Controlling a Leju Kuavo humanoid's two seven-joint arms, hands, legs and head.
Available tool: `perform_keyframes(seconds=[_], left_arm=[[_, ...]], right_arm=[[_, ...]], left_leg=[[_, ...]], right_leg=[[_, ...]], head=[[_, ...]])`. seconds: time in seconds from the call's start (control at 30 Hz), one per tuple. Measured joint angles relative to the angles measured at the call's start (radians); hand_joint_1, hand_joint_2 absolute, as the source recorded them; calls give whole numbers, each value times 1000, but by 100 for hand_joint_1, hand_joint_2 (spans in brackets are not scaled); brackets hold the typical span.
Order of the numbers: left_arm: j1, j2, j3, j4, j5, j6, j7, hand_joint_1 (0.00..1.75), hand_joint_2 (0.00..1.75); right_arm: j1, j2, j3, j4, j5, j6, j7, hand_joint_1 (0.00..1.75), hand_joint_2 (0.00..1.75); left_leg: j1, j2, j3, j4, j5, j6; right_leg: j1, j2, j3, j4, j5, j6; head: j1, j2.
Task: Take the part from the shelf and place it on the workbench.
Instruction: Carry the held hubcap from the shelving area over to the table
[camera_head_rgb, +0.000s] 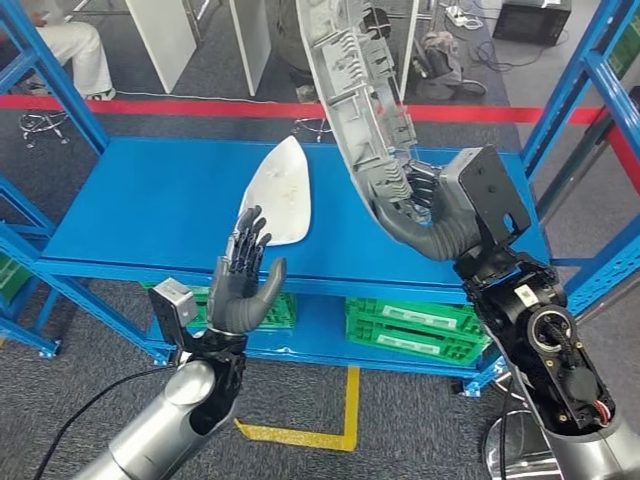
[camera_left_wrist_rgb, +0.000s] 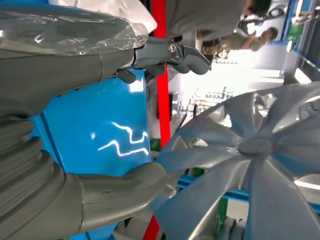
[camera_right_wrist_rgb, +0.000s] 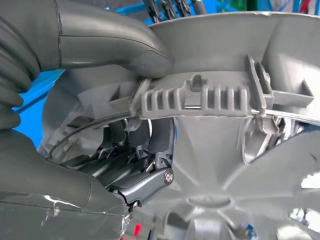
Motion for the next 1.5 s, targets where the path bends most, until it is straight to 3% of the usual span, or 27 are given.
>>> perform_keyframes(seconds=[0.07,0.1,0.17,0.2,0.27,0.3,0.37,0.43,0.5,0.57,0.6,0.67,0.73,0.8,0.87,0.93,1.0,1.07,1.1,1.17,1.23,1.27,1.3,1.37,1.4,1.43,1.5], left_arm=[[3,0,1,0,-1,1,1,0,175],[5,1,1,-1,-1,2,1,0,175],[5,3,2,-3,-2,2,2,0,175],[4,3,3,-5,-2,2,2,0,175],[1,3,3,-9,-3,2,2,0,175],[0,3,3,-10,-3,2,2,0,175],[1,4,3,-12,-3,2,2,0,175],[0,4,4,-15,-4,3,2,0,175],[-1,1,4,-17,-5,2,2,0,175],[1,-1,4,-17,-7,2,4,0,175],[2,-1,4,-17,-8,2,5,0,175],[3,-1,4,-17,-9,1,5,0,175],[3,-1,4,-18,-10,0,6,0,175],[3,-1,4,-18,-10,0,7,0,175],[4,1,4,-19,-10,0,8,0,175],[3,4,4,-19,-10,-2,8,0,175],[-1,4,4,-19,-10,-3,8,0,175],[-1,3,4,-18,-10,-4,8,0,175],[1,3,4,-18,-11,-5,8,0,175],[1,4,4,-18,-10,-6,7,0,175],[-2,3,4,-18,-10,-9,7,0,175],[-4,3,4,-18,-10,-10,6,0,175],[-5,2,4,-18,-10,-11,5,0,175],[-5,2,4,-18,-10,-12,4,0,175],[-5,2,4,-18,-10,-12,3,0,175],[-6,1,4,-18,-10,-13,3,0,175],[-9,-4,4,-18,-11,-14,1,0,175]], right_arm=[[-4,0,0,3,-1,2,-1,175,175],[-5,0,1,4,-1,3,-2,175,175],[-7,0,3,5,-3,5,-1,175,175],[-8,0,4,5,-3,6,-1,175,175],[-11,0,5,5,-3,7,-1,175,175],[-14,0,6,6,-3,7,-2,175,175],[-19,0,7,6,-3,7,-2,175,175],[-22,0,7,7,-3,7,-2,175,175],[-21,0,7,9,-3,7,-1,175,175],[-20,0,7,11,-3,7,0,175,175],[-19,0,8,12,-3,7,1,175,175],[-18,0,8,13,-3,7,2,175,175],[-19,0,8,14,-3,6,2,175,175],[-20,0,8,15,-3,6,2,175,175],[-21,0,8,15,-3,6,3,175,175],[-20,0,8,15,-3,4,3,175,175],[-18,0,7,14,-3,0,3,175,175],[-16,0,7,14,-3,-3,3,175,175],[-14,0,7,14,-3,-4,3,175,175],[-8,0,8,14,-3,-4,5,175,175],[-5,0,8,13,-3,-3,8,175,175],[-5,0,8,12,-3,-3,9,175,175],[-5,0,8,12,-3,-3,10,175,175],[-5,0,9,10,-3,-2,12,175,175],[-5,0,10,9,-3,-2,13,175,175],[-4,0,10,8,-3,-1,14,175,175],[0,0,10,7,-3,0,16,175,175]], left_leg=[[0,11,-61,105,-24,1],[0,13,-66,106,-12,5],[-6,31,-16,-2,53,20],[-15,55,22,-75,80,31],[-30,91,68,-167,104,46],[-36,93,74,-180,101,49],[-33,68,77,-187,102,54],[-25,42,85,-196,104,60],[-21,18,90,-199,104,65],[-20,-10,92,-198,102,67],[-20,-25,93,-197,102,67],[-18,-56,96,-192,98,63],[-16,-86,93,-184,95,55],[-12,-108,81,-179,98,43],[-9,-129,71,-183,106,29],[-13,-93,54,-157,92,17],[-13,-24,-3,-49,41,7],[-6,5,-69,72,1,-2],[-4,10,-82,93,3,-4],[-1,25,-46,19,51,-3],[-8,69,31,-119,101,6],[-13,84,55,-162,112,13],[-18,91,66,-182,112,19],[-21,66,67,-186,109,33],[-20,53,70,-189,108,38],[-17,42,74,-192,109,45],[-13,18,80,-197,109,54]], right_leg=[[6,-27,2,0,-4,-6],[10,-39,4,0,-6,-8],[16,-63,13,0,-12,-11],[21,-73,17,0,-17,-9],[29,-93,23,0,-25,-4],[32,-104,26,-1,-28,0],[31,-119,32,-3,-37,10],[27,-82,19,37,-68,19],[23,-27,-38,160,-126,24],[23,-13,-103,277,-158,28],[22,-11,-115,288,-145,30],[16,2,-88,199,-70,31],[8,50,-41,76,-10,29],[6,80,-16,23,-5,22],[7,61,-6,9,-6,11],[2,36,2,-1,0,-2],[4,8,7,-7,2,-11],[7,-20,8,-7,-1,-15],[7,-34,9,-7,-3,-16],[8,-60,15,-7,-9,-13],[12,-81,24,-7,-18,-6],[16,-91,27,-7,-22,-1],[20,-100,31,-8,-26,5],[21,-121,40,-12,-34,17],[18,-116,42,-10,-42,23],[15,-97,36,8,-57,26],[12,-39,-13,116,-113,28]], head=[[-7,0],[-11,0],[-22,0],[-28,0],[-33,0],[-33,0],[-32,0],[-28,0],[-16,0],[-5,0],[-1,0],[6,0],[13,0],[16,0],[18,0],[10,0],[-5,0],[-14,0],[-18,0],[-29,0],[-43,0],[-46,0],[-46,0],[-40,0],[-38,0],[-37,0],[-25,0]])
